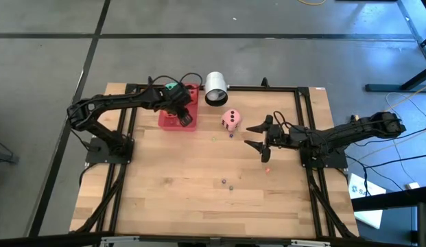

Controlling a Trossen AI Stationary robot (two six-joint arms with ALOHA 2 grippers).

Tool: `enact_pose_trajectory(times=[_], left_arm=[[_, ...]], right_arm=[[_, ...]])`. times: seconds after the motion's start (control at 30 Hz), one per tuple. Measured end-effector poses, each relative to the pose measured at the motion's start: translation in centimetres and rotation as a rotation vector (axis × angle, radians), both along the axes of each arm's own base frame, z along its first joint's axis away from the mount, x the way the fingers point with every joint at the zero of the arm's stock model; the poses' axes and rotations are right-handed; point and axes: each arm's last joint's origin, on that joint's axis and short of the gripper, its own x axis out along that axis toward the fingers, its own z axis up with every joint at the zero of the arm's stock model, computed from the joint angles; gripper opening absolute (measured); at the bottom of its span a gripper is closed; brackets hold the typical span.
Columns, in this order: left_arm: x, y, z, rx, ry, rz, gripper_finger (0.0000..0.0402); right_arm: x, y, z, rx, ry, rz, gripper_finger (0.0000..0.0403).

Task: Pick & Place Dice
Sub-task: Put the small light green dice into the red bin

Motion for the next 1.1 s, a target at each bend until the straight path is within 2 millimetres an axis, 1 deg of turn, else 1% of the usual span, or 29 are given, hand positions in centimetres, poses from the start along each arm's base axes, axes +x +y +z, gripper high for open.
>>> enact_pose_trajectory(times=[0.07,0.1,0.17,0.23,0.37,0.5,0.57,0.63,0.77,0.87,0.93,1.1], left_arm=[[0.2,0.0,0.1,-0.014,-0.032,0.024,0.0109],[0.4,-0.1,0.2,-0.020,-0.055,0.005,0.0110],[1.0,-0.6,0.4,-0.033,-0.104,-0.088,0.0113],[1.9,-1.6,0.8,-0.038,-0.171,-0.199,0.0117],[3.7,-4.8,1.5,-0.008,-0.263,-0.370,0.0129],[5.0,-9.0,1.3,0.049,-0.369,-0.494,0.0145],[5.4,-11.1,1.0,0.070,-0.432,-0.555,0.0154],[5.6,-12.9,0.7,0.113,-0.499,-0.578,0.0161],[5.3,-15.2,0.1,0.190,-0.563,-0.567,0.0170],[5.3,-16.1,-0.8,0.245,-0.544,-0.550,0.0170],[5.6,-16.3,-2.0,0.244,-0.499,-0.533,0.0169],[7.5,-15.9,-5.5,0.224,-0.436,-0.512,0.0169]], right_arm=[[0.0,0.0,0.0,0.018,-0.005,-0.001,0.0265],[0.0,0.0,0.1,0.021,-0.011,-0.001,0.0265],[0.0,0.0,0.3,0.025,-0.034,0.012,0.0265],[0.0,0.2,0.6,0.030,-0.060,0.047,0.0265],[-0.1,0.9,1.0,0.038,-0.098,0.118,0.0265],[-0.2,1.8,1.2,0.046,-0.116,0.169,0.0265],[-0.3,2.2,1.2,0.063,-0.115,0.187,0.0265],[-0.4,2.5,1.2,0.081,-0.115,0.202,0.0265],[-0.5,3.0,1.1,0.090,-0.112,0.228,0.0265],[-0.5,3.1,1.0,0.082,-0.096,0.225,0.0265],[-0.4,3.2,0.8,0.072,-0.080,0.211,0.0265],[-0.2,3.2,0.1,0.062,-0.027,0.205,0.0265]])
